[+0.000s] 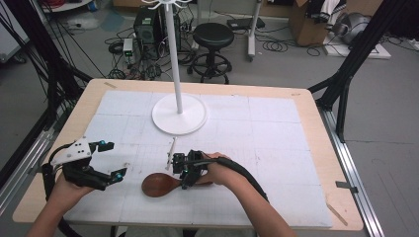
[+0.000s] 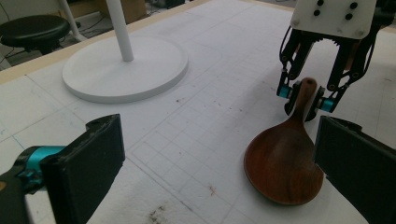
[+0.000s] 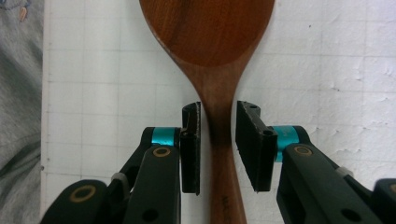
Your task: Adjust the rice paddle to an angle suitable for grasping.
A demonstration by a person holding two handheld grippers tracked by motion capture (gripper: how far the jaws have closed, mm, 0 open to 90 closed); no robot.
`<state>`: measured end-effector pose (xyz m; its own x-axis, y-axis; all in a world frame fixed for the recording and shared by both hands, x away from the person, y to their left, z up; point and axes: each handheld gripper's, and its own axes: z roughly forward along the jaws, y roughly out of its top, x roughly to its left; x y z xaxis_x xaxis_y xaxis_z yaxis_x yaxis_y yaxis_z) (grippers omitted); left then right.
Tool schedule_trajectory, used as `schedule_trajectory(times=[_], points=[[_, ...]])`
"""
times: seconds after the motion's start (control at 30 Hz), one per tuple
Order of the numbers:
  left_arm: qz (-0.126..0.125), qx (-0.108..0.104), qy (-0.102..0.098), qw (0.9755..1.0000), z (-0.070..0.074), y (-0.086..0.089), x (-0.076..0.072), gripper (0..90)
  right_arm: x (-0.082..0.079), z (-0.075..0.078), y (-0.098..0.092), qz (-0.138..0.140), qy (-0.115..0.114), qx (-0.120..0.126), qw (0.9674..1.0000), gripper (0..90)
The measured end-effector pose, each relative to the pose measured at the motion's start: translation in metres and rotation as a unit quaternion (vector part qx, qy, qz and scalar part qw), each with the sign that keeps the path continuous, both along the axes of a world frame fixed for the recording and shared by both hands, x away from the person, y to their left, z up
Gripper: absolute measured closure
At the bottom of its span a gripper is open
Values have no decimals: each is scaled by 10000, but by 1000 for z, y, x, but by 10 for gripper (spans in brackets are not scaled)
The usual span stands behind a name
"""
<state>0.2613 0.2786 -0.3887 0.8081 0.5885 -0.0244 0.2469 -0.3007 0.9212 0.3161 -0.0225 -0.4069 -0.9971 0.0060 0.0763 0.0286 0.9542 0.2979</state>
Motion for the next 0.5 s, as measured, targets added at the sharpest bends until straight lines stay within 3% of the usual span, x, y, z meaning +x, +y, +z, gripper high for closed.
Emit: schedule_trajectory(times=[0.27,0.5], points=[[-14,13,-10,10000,0,0,0,29,0,7,-9,-44,35,69,10000,710],[-12,9,-11,10000,0,0,-1,30,-12,13,-22,56,132,-314,9994,822]])
